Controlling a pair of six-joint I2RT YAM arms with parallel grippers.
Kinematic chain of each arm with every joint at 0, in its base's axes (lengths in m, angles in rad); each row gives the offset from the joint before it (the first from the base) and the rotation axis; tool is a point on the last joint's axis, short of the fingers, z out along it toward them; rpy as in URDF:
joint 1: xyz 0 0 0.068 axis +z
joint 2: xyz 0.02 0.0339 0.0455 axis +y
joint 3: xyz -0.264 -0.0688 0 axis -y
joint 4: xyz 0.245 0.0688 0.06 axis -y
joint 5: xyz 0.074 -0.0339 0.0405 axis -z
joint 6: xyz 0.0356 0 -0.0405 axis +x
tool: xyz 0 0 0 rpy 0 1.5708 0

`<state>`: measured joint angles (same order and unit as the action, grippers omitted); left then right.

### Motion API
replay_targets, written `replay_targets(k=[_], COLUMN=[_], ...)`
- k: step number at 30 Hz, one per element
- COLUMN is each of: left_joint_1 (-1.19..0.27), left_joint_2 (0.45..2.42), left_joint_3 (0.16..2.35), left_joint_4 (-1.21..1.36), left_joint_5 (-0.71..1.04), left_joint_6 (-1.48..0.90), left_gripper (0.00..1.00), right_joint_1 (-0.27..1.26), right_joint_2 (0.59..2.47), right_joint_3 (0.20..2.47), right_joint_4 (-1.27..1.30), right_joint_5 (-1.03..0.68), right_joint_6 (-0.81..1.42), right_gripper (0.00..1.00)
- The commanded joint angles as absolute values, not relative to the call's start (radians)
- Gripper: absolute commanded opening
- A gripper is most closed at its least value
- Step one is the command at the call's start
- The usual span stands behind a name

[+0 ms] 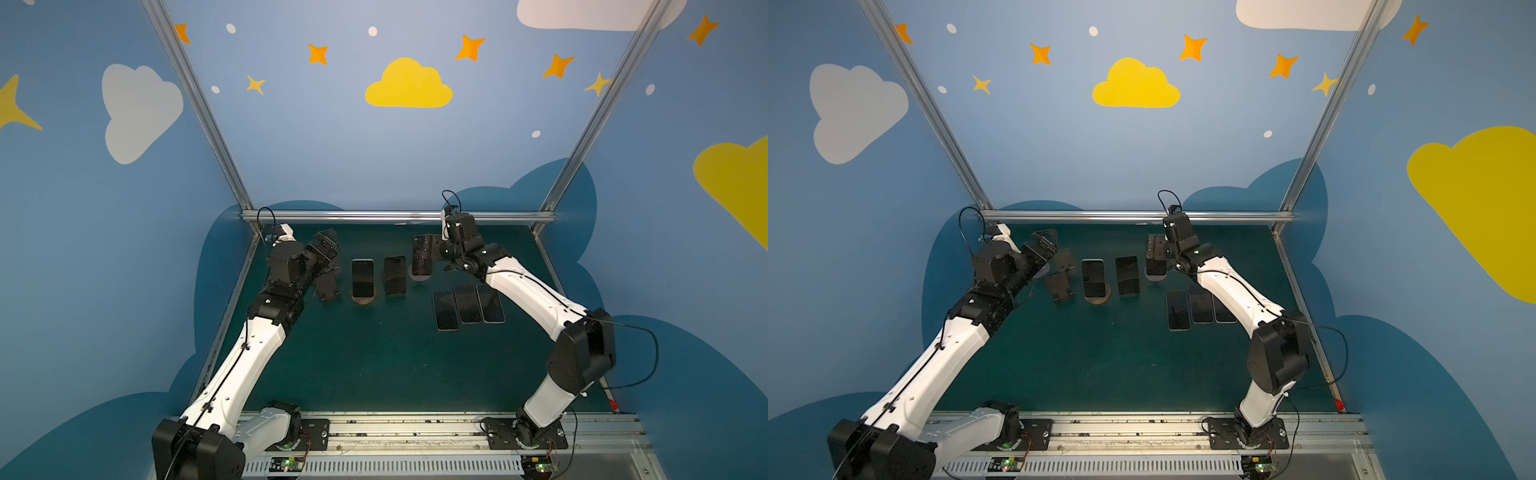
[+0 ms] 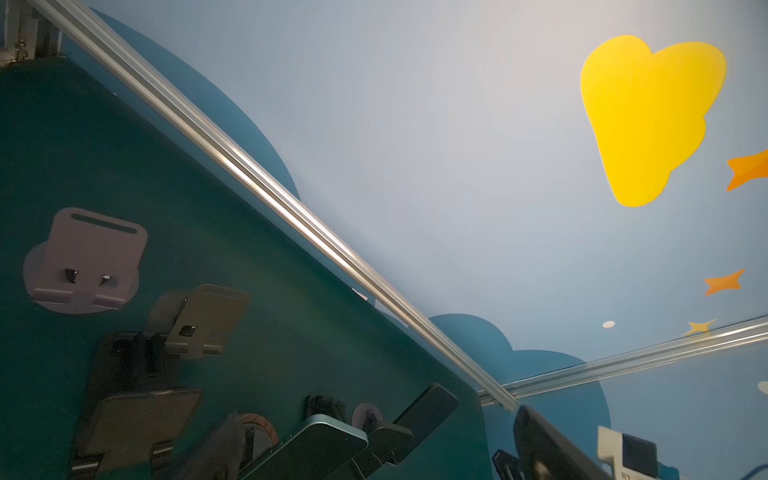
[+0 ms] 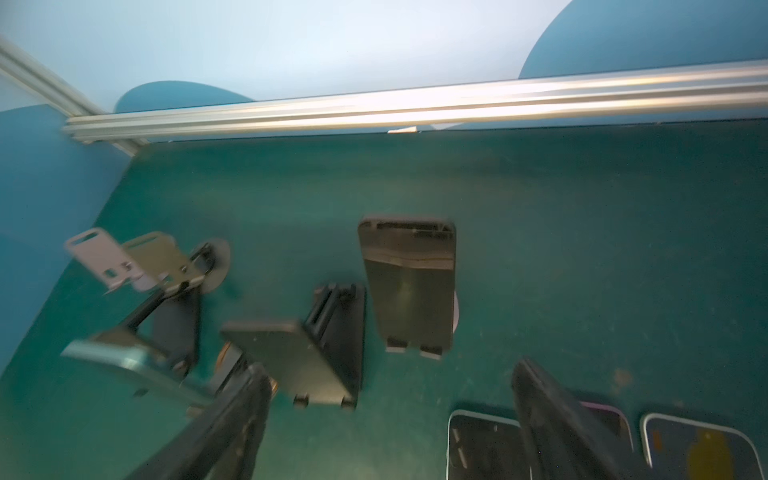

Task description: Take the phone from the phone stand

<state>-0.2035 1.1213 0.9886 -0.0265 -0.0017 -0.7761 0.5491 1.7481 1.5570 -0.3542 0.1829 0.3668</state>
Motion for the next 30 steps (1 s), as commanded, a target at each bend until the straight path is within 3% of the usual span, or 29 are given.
replay_targets(k=[1,17,30], left_joint_1=[-0.194,-0.126,-0.119], left_joint_2=[1.144,1.22,1.245], left_joint_3=[0.979,0.978,0.976], left_joint_4=[-0.012,0.018,0.038], left_joint_5=[0.033,0.128,0.153], left_joint_6=[-0.795,-0.83,-0.827], left_gripper=[1.0,1.0,1.0], right_joint_1=[0.552,0.554,0.554], right_joint_2=[1.825,2.036,2.092], right_joint_3=[1.657,1.861,1.881], right_joint_4=[-0.438,-0.46,-0.394], right_joint_5=[0.234,0.264,0.283], right_joint_6=[0.366,0.372,0.371], right_gripper=[0.91,0.92,0.92])
